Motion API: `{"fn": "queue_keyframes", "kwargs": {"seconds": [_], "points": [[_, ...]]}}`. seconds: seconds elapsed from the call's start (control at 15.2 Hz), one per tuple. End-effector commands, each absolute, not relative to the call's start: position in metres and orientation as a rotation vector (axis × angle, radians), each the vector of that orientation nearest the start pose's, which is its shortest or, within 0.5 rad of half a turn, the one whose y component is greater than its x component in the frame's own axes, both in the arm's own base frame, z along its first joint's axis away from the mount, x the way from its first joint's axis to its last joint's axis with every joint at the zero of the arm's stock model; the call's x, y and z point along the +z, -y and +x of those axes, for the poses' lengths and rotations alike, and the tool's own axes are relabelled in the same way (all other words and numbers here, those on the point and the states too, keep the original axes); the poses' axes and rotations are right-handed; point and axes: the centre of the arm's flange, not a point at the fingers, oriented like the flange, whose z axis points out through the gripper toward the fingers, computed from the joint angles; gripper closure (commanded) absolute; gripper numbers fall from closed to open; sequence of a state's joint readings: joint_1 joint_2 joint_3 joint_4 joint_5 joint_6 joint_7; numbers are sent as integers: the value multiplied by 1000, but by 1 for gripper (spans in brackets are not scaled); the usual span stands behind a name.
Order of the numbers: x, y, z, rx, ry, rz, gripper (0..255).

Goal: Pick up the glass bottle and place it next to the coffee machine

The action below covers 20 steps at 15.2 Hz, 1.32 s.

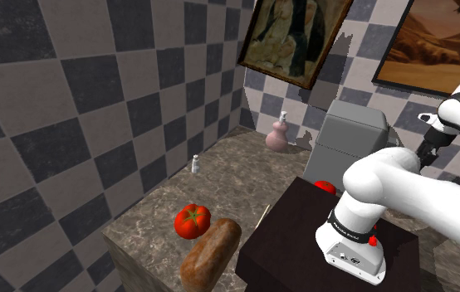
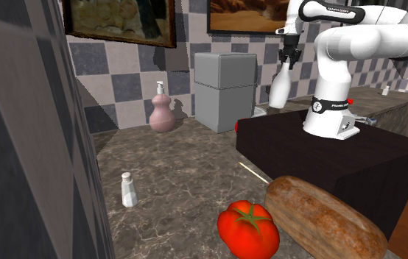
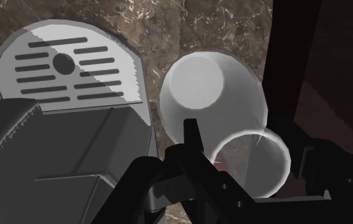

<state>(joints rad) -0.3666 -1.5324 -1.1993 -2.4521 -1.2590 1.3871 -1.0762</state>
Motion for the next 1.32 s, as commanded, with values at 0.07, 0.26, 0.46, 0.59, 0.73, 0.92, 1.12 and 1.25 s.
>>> {"fn": "queue_keyframes", "kwargs": {"seconds": [0.07, 0.26, 0.46, 0.59, 0.73, 0.92, 1.12, 1.25], "points": [[356, 393, -146, -9, 93, -3159, 255], [340, 393, -146, -9, 93, -3159, 255], [324, 393, -146, -9, 93, -3159, 255], [314, 393, -146, -9, 93, -3159, 255], [303, 393, -146, -9, 93, -3159, 255], [287, 393, -146, -9, 93, -3159, 255], [272, 393, -146, -9, 93, -3159, 255], [261, 393, -146, -9, 93, -3159, 255]]}}
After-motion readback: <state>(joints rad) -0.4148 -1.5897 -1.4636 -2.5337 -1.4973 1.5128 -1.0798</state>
